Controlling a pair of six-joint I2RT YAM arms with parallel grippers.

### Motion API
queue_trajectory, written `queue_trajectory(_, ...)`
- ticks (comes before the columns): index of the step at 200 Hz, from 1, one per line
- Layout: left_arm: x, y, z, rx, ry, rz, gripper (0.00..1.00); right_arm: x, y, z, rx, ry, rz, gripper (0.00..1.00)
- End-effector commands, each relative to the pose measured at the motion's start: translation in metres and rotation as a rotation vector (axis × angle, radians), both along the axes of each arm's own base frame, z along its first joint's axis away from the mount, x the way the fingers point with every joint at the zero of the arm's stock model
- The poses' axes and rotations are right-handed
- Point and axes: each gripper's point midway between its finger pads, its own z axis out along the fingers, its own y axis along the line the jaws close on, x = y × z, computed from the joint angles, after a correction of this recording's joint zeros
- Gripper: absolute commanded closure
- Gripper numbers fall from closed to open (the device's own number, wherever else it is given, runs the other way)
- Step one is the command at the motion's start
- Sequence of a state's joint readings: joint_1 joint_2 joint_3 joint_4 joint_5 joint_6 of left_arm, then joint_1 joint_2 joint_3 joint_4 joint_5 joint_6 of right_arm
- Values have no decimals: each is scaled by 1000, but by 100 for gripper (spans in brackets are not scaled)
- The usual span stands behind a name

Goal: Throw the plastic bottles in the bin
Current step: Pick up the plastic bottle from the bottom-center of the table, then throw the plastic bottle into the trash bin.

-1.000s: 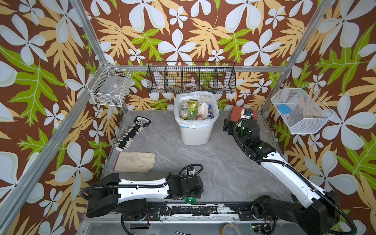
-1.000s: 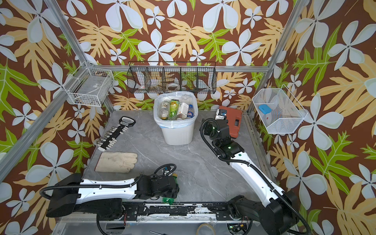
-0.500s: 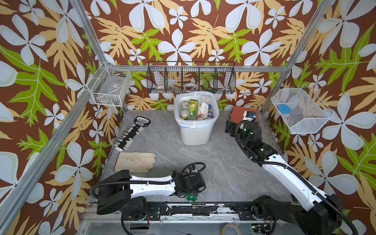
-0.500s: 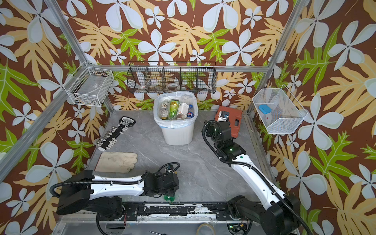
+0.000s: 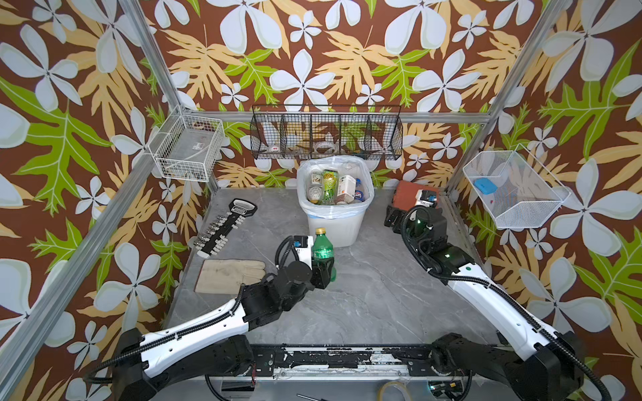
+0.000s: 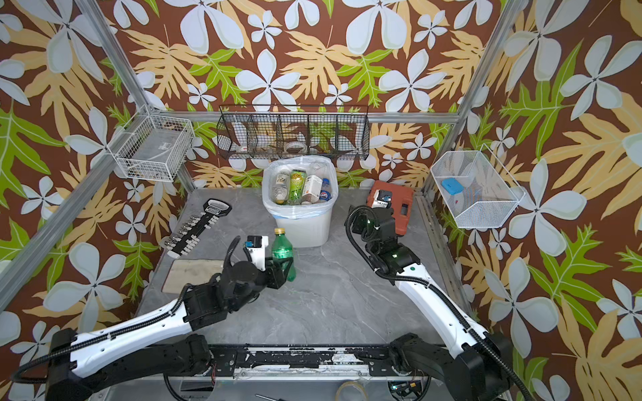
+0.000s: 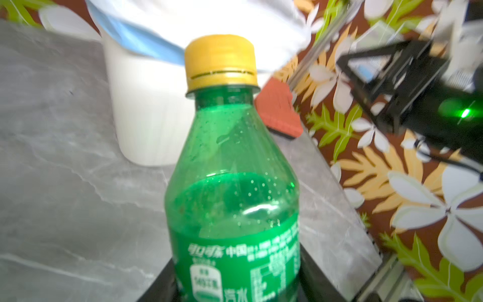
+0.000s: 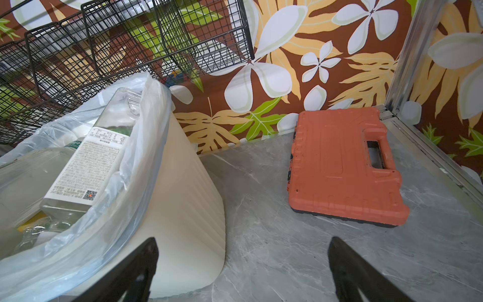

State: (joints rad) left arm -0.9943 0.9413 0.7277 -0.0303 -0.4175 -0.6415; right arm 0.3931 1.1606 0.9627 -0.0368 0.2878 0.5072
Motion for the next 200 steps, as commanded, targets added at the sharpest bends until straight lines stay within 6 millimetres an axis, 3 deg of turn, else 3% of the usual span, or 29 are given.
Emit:
queue_trajectory(1, 12, 10, 47, -87, -161, 47, 47, 1, -1, 8, 17, -27, -6, 0)
queue_trajectory(50, 19, 14, 59, -37, -196, 40, 47, 4, 1, 6, 11, -26, -1, 0)
queue_trajectory(83, 40, 9, 100, -26, -266, -4, 46, 7, 4, 9, 18, -29, 12, 0)
queue_trajectory(121, 93, 0, 147, 21, -320, -48, 46, 3, -2, 10, 5, -33, -2, 0)
queue_trajectory(122, 95, -1, 141, 33, -307, -51, 46, 2, -2, 11, 6, -34, -3, 0)
queue_trajectory(139, 124, -14, 158, 57, -298, -94, 46, 0, -3, 11, 5, -31, -5, 0)
queue_trajectory(157, 154, -29, 157, 90, -272, -134, 46, -4, -8, 12, 1, -35, -18, 1)
queue_trajectory(175, 185, -30, 147, 131, -217, -103, 46, -8, -10, 15, 6, -42, -21, 0)
queue_trajectory(200, 203, -33, 139, 131, -191, -107, 46, -12, -14, 18, -4, -49, -32, 0)
